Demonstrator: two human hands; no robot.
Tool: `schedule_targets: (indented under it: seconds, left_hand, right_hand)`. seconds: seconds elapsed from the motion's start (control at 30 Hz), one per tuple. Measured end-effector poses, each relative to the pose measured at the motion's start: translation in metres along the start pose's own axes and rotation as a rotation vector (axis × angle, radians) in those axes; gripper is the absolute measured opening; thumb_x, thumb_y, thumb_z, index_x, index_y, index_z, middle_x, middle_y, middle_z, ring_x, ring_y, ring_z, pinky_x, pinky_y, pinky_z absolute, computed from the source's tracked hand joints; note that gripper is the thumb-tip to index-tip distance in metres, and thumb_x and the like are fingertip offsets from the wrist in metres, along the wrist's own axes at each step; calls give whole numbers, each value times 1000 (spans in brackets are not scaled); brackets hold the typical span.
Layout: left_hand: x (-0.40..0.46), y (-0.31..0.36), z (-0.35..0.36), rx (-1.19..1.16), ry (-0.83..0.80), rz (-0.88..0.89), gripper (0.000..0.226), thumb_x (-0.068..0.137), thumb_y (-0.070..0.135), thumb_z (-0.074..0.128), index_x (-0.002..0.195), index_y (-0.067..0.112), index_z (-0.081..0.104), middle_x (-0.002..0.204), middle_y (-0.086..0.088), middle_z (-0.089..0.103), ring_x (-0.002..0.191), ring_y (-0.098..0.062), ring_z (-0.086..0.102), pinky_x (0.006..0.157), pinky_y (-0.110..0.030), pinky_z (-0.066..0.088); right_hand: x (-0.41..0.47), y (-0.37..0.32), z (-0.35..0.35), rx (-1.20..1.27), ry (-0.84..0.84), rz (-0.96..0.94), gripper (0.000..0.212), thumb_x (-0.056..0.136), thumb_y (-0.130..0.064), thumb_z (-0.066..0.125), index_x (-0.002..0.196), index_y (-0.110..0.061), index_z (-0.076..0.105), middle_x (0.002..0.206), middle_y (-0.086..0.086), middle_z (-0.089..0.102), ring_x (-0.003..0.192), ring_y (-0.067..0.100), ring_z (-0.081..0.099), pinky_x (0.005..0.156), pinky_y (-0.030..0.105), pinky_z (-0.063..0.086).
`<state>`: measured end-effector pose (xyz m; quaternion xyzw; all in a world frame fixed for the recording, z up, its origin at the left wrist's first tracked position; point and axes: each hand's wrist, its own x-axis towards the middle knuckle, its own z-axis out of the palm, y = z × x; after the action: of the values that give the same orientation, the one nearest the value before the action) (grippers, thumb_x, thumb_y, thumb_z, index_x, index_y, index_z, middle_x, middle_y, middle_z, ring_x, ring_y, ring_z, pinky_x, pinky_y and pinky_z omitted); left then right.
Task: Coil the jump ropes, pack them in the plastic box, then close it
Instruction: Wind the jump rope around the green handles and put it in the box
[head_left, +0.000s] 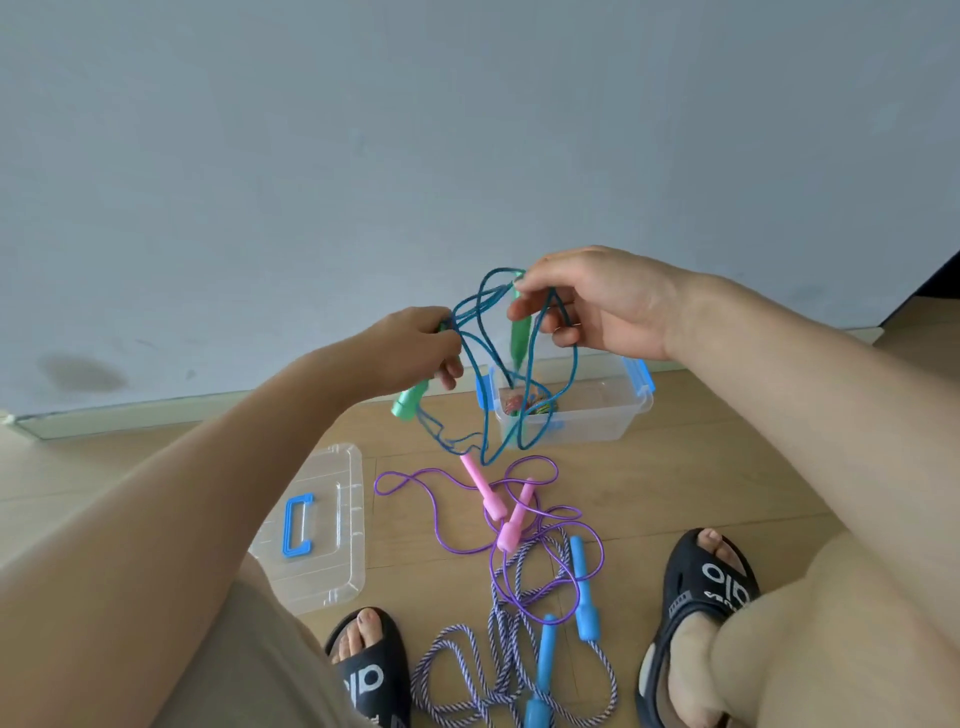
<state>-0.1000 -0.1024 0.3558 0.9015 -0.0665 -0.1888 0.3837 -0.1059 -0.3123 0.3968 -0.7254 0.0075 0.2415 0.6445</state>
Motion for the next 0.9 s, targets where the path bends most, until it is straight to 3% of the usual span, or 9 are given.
schedule_targets:
  seconds: [0.13, 0.23, 0.33, 0.43, 0.53, 0.63, 0.73, 0.83, 0.9]
  left_hand:
    - [4, 0, 1, 168, 14, 14, 25, 99, 22, 44, 110, 17, 66, 104, -1, 70, 99, -21, 66, 92, -35, 50]
    - [5, 0, -2, 296, 51, 3, 24, 102, 23, 40, 115, 26, 60, 99, 1, 65, 80, -15, 59, 73, -30, 48]
    - [5, 5, -3, 49, 30, -22, 25, 97, 11, 40, 109, 10, 62, 101, -7, 73, 74, -18, 66, 79, -37, 56]
    - [2, 11, -2, -75, 31, -33, 29, 91, 5, 44, 112, 13, 62, 90, -7, 69, 63, -20, 54, 63, -32, 51]
    - [-2, 8, 1, -142, -56, 18, 35, 83, 19, 63, 116, 32, 59, 91, -2, 61, 65, -20, 49, 64, -33, 48]
    - [-3, 8, 5, -68, -131, 94, 38, 82, 44, 73, 116, 46, 57, 99, 2, 64, 66, -16, 50, 70, -31, 49]
    - [0, 14, 13, -11, -49, 143, 15, 92, 46, 61, 101, 36, 67, 88, 13, 67, 67, -13, 52, 68, -27, 48]
    - [3, 17, 11, 63, 73, 133, 28, 97, 41, 53, 81, 23, 68, 58, 18, 59, 62, -13, 51, 68, -30, 46]
    - [1, 17, 6, 32, 107, 107, 37, 97, 42, 51, 76, 17, 68, 60, 8, 54, 61, -15, 48, 66, -30, 45]
  right_hand:
    - [0, -1, 0, 38, -11, -20, 23, 95, -23, 59, 72, -17, 56, 81, 4, 69, 56, 11, 44, 50, 23, 30]
    - [0, -1, 1, 42, -8, -53, 28, 95, -23, 58, 68, -18, 56, 79, 3, 67, 57, 11, 43, 50, 22, 31]
    - [-1, -2, 1, 49, -4, -80, 29, 94, -21, 56, 66, -17, 53, 76, 2, 67, 61, 13, 47, 58, 25, 35]
    - [-3, -6, 3, 84, 2, -97, 28, 93, -19, 53, 65, -17, 49, 75, 3, 68, 64, 14, 54, 62, 27, 37]
    - [-6, -10, 5, 163, -15, -99, 28, 93, -17, 50, 65, -16, 46, 80, 7, 70, 56, 15, 48, 57, 27, 32]
    - [-8, -13, 8, 189, -33, -107, 26, 93, -17, 50, 68, -15, 48, 89, 9, 72, 44, 12, 31, 51, 26, 21]
    - [-10, -15, 10, 204, -59, -111, 25, 94, -17, 49, 69, -14, 50, 94, 9, 74, 42, 12, 15, 54, 29, 11]
    - [-11, -18, 7, 221, -73, -112, 23, 93, -18, 49, 71, -14, 51, 100, 9, 74, 44, 13, 9, 51, 28, 10]
    - [-11, -19, 4, 228, -55, -110, 23, 93, -19, 50, 72, -14, 52, 102, 10, 74, 42, 11, 11, 48, 26, 12]
